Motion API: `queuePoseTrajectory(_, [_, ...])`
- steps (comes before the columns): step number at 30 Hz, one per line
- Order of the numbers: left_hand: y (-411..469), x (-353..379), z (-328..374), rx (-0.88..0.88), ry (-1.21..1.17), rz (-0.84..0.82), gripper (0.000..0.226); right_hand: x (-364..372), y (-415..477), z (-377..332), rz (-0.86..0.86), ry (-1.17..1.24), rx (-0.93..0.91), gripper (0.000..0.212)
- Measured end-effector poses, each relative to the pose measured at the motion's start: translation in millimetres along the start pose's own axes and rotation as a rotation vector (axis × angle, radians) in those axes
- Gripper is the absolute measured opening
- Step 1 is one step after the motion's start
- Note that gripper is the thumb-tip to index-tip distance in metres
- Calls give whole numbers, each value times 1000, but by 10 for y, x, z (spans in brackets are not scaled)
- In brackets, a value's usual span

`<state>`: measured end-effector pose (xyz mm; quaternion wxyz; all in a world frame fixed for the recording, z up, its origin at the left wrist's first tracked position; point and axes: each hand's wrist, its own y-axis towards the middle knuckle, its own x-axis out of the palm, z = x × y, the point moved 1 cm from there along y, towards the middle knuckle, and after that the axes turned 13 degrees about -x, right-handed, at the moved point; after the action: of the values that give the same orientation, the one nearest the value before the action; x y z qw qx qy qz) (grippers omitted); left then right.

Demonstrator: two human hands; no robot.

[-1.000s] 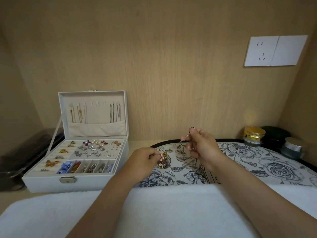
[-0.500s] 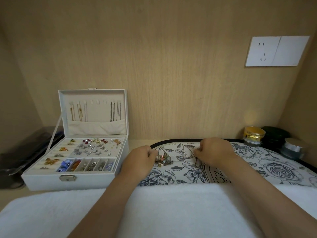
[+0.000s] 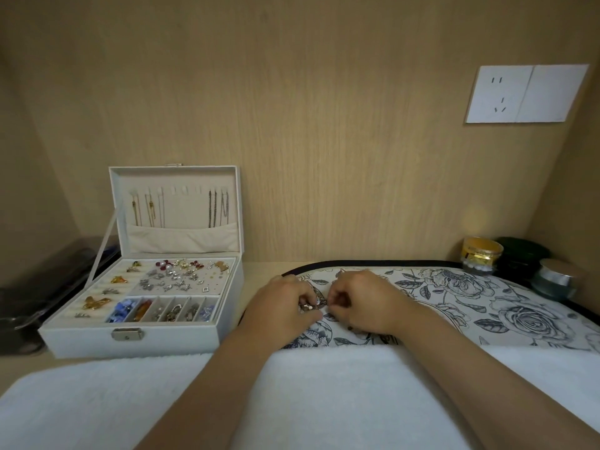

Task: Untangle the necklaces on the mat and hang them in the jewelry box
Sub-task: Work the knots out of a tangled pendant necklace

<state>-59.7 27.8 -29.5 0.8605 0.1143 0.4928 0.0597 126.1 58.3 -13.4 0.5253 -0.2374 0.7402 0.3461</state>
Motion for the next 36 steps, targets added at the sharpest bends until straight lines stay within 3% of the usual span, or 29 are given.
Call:
queuePoseTrajectory(10, [134, 64, 3, 23, 214, 91, 21, 94, 33, 53, 87, -39, 42, 20])
queuePoseTrajectory(19, [34, -13, 77, -242, -449, -49, 24, 81, 26, 13, 117, 114, 42, 6])
queuePoseTrajectory(25, [51, -77, 117, -420, -797, -26, 29, -28, 15, -55, 284, 796, 245, 19])
queuePoseTrajectory(28, [57, -113, 130, -524, -1126, -75, 31, -74, 60, -33, 363, 1004, 352, 17])
queuePoseTrajectory(30, [32, -128, 159, -546, -1225, -122, 31, -72, 70, -45, 359, 1091, 435, 26])
queuePoseTrajectory(33, [6, -142, 222, -588, -1345, -156, 30, -94, 40, -105, 268, 984, 445, 25])
queuePoseTrajectory(36, [4, -160, 239, -597, -1432, -185, 31, -85, 47, -98, 244, 930, 373, 37])
